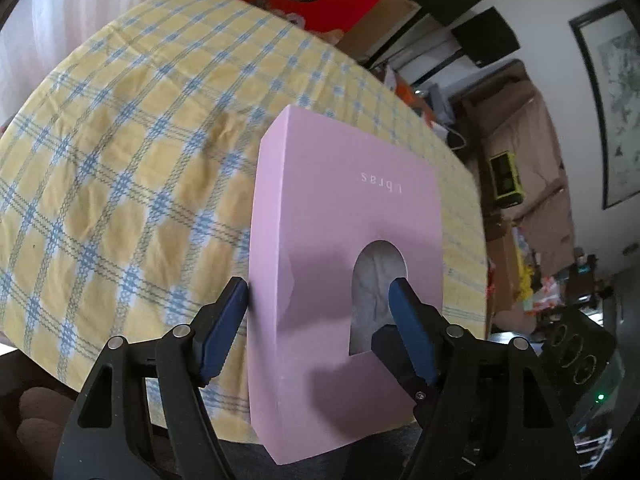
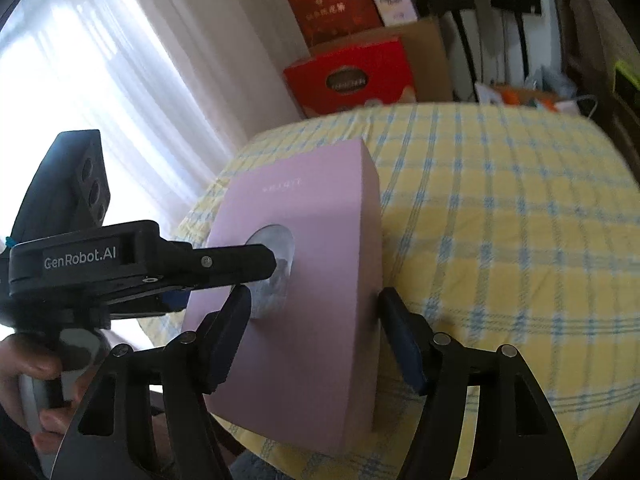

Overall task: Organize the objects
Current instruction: 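Carry the pink tissue box with the left gripper toward the cardboard box, then lower the pink tissue box into the cardboard box and open the left gripper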

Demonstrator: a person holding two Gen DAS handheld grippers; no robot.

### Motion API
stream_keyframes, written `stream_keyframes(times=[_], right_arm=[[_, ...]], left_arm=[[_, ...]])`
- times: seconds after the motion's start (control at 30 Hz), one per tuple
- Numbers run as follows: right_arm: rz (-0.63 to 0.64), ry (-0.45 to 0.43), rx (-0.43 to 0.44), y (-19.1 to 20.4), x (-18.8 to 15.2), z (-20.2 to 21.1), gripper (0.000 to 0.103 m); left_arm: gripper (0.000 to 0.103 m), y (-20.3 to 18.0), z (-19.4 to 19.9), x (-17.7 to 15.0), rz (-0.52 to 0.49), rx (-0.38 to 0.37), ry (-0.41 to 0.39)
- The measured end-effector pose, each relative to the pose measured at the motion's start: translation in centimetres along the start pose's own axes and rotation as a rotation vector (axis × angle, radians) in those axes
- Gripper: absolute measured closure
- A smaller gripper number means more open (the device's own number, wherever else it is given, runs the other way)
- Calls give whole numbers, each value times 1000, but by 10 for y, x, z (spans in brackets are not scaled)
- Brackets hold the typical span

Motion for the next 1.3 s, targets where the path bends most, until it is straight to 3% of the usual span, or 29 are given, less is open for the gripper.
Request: stream_keyframes(times=[0.4,0.77,1.1,1.3], right_arm=[[-2,-112,-38,9,18,54,35],[-4,-230,-110,-9,35,142,35],[-129,-326,-265,-116,18,249,35],[-263,-360,-341,-211,-22,297,35]], left_arm=[[33,-48,37,-2,-57,-19,-96],[33,-148,66,-22,-188,-64,-139],[33,-299,6,-63,-360,-145,-17],[33,-392,-70,-105,-487,-136,79]])
Point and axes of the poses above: each gripper's, at about its wrist camera, not at the fingertips, and z roughly against the way its jaws point, y to its left, x to its top, the point moved 2 cm from there along -z, roughly the way its jaws point, and after that the axes turned 5 degrees about x, right-handed, at the moved point
